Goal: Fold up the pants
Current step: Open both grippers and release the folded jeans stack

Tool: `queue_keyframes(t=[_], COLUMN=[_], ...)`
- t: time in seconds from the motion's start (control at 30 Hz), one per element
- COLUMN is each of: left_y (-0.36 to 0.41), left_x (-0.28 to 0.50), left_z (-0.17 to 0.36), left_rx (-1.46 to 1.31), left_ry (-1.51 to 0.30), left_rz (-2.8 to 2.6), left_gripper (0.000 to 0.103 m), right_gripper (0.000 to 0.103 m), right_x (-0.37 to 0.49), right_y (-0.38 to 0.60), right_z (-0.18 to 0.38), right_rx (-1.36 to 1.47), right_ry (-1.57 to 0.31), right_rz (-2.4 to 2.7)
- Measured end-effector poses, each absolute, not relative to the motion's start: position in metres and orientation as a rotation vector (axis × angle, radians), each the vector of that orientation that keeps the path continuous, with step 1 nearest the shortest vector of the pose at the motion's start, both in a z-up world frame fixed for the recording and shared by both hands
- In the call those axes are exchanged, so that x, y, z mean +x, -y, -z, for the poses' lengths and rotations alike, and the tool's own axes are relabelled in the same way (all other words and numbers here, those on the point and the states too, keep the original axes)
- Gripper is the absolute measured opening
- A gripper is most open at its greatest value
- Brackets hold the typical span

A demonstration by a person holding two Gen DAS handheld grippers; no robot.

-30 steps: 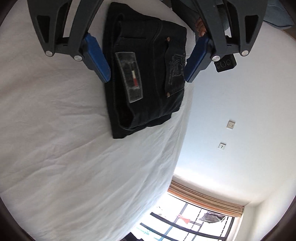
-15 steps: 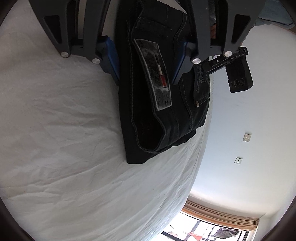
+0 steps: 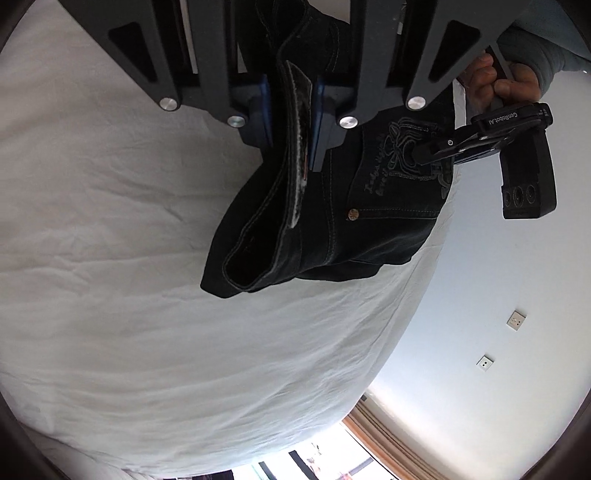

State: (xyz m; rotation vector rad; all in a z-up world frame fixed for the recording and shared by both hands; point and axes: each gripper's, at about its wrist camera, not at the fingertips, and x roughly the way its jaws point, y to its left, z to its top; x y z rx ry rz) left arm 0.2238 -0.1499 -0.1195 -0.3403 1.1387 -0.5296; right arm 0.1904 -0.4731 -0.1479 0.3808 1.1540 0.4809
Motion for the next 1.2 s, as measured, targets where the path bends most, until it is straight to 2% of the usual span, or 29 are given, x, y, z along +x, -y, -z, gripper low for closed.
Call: queue_keyframes(t=[0.13, 0.27, 0.47, 0.57, 0.63, 0.7, 0.73, 0.87, 0.97, 1.03, 1.1, 1.2], left_y=[0.142, 0.149, 0.124, 0.122, 0.112, 0.122, 0.123, 0.122, 0.117, 0.107, 0.100, 0.100], left_x=[0.221, 0.232, 0.274, 0.284, 0.286, 0.287, 0.286, 0.282, 0.272, 0.260, 0.244, 0.210], left_z=[0.108, 0.126, 0.155, 0.176, 0.184, 0.191, 0.193, 0.192, 0.187, 0.177, 0.162, 0.132], left_rx=[-0.310, -0.271, -0.212, -0.220, -0.224, -0.226, -0.229, -0.232, -0.213, -0.229, -0.237, -0.170], left_ry=[-1.065, -1.058, -1.091, -1.120, -1.117, -1.115, -1.114, -1.099, -1.077, -1.038, -0.991, -0.909], left_rz=[0.507, 0.481, 0.423, 0.404, 0.394, 0.377, 0.372, 0.359, 0.320, 0.290, 0.253, 0.181], left_gripper=[0.025, 0.025, 0.026, 0.030, 0.043, 0.053, 0.057, 0.062, 0.074, 0.092, 0.103, 0.103], right_gripper=[0.018, 0.018, 0.018, 0.019, 0.021, 0.038, 0.039, 0.055, 0.063, 0.064, 0.066, 0.074], right_x=[0.204, 0.234, 0.280, 0.294, 0.297, 0.299, 0.298, 0.291, 0.285, 0.275, 0.259, 0.225], right_y=[0.463, 0.448, 0.422, 0.423, 0.429, 0.433, 0.433, 0.436, 0.435, 0.442, 0.449, 0.451], right_z=[0.125, 0.117, 0.142, 0.168, 0.181, 0.192, 0.196, 0.199, 0.189, 0.181, 0.169, 0.135], right_rx=[0.383, 0.378, 0.385, 0.414, 0.444, 0.456, 0.458, 0.515, 0.504, 0.523, 0.530, 0.450], right_ry=[-1.080, -1.051, -1.085, -1.124, -1.133, -1.144, -1.149, -1.120, -1.097, -1.074, -1.034, -0.932], right_rz=[-0.503, -0.524, -0.537, -0.515, -0.507, -0.483, -0.474, -0.474, -0.442, -0.424, -0.389, -0.322])
